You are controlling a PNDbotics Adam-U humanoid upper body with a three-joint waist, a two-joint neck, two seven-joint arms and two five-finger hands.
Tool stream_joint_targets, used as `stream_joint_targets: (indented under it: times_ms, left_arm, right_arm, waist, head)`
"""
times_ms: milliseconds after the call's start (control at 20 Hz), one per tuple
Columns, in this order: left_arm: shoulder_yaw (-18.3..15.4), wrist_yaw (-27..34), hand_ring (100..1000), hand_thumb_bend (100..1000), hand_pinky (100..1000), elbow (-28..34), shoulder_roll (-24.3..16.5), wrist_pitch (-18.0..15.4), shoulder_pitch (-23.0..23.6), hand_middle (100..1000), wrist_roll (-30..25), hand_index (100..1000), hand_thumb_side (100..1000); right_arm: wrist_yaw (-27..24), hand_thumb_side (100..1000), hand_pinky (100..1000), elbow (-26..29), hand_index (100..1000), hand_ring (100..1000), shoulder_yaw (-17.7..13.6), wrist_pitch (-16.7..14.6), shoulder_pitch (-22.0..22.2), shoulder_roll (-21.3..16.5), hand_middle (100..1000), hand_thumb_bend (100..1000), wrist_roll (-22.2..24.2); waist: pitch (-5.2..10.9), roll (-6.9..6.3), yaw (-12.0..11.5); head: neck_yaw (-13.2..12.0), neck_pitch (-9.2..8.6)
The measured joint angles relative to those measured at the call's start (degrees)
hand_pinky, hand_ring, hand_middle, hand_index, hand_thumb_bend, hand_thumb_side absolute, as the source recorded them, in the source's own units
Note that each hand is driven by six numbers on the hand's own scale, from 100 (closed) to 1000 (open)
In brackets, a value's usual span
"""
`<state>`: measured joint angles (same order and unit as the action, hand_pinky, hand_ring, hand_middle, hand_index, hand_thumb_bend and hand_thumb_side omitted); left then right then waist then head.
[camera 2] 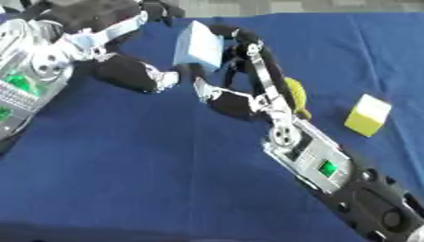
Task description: Pick up the objects with one hand, pass them to the other hand, and then place them into the box on the other side of the table.
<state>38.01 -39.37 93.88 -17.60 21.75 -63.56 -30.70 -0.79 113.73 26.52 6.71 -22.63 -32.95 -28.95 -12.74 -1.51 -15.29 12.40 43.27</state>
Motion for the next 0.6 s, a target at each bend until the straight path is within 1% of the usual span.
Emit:
stream_joint_targets:
  times_ms: [300, 600]
  left_arm:
    - [0.0, -0.12, 892, 307, 1000, -0.08, 0.0, 0.1, 0.0, 808, 0.03, 974, 615]
    - [0.0, -0.33, 890, 282, 999, -1.03, 0.03, -0.18, 0.01, 799, 0.24, 962, 596]
  right_arm:
    - [0.0, 100, 294, 0.0, 533, 504, 0.01, -0.14, 0.0, 0.02, 678, 100, -0.33]
    - [0.05, 100, 293, 0.0, 533, 504, 0.31, -0.43, -0.02, 0.02, 677, 100, -0.07]
  waist:
    - [0.0, -0.05, 0.23]
    - [-0.01, -0.07, 0.4]
  head:
    - [0.04, 0.01]
    - [-0.16, 0.01]
